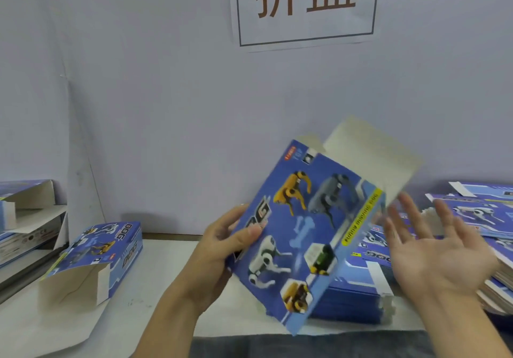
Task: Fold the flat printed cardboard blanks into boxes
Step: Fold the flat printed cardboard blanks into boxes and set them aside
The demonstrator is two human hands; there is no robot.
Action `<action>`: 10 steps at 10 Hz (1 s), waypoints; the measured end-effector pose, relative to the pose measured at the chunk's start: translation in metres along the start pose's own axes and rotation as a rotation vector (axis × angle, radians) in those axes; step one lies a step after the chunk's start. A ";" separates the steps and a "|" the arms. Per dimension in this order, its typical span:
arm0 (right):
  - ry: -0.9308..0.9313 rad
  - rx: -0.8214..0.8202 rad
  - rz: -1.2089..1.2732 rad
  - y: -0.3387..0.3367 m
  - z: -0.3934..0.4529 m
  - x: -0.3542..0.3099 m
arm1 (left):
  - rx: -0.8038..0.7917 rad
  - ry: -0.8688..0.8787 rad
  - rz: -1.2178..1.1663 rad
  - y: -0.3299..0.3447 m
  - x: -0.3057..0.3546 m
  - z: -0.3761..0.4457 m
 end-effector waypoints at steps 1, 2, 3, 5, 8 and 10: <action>0.218 0.030 0.160 -0.025 0.024 0.031 | -0.203 -0.094 0.117 0.006 -0.001 -0.007; 0.635 -0.180 1.002 -0.039 0.030 0.059 | -0.295 -0.094 0.207 0.013 0.002 -0.006; 0.279 0.115 -0.110 -0.050 0.024 0.051 | 0.095 0.233 -0.070 -0.010 0.033 -0.001; 0.143 0.012 -0.611 -0.036 0.012 0.044 | 0.534 0.273 -0.305 -0.054 0.028 -0.014; 0.408 -0.747 -1.945 -0.019 -0.011 0.091 | 0.119 -0.327 0.931 -0.019 -0.052 0.010; 0.401 -0.742 -2.056 -0.013 -0.011 0.092 | 0.035 -0.457 1.024 -0.015 -0.079 0.011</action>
Point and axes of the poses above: each hand's wrist, its own z-axis towards the middle knuckle, its own y-axis out of the palm, x = y × z, the point moved 6 cm from there along z, towards the middle knuckle, and after that the axes turned 7 degrees about -x, right-handed, at the moved point
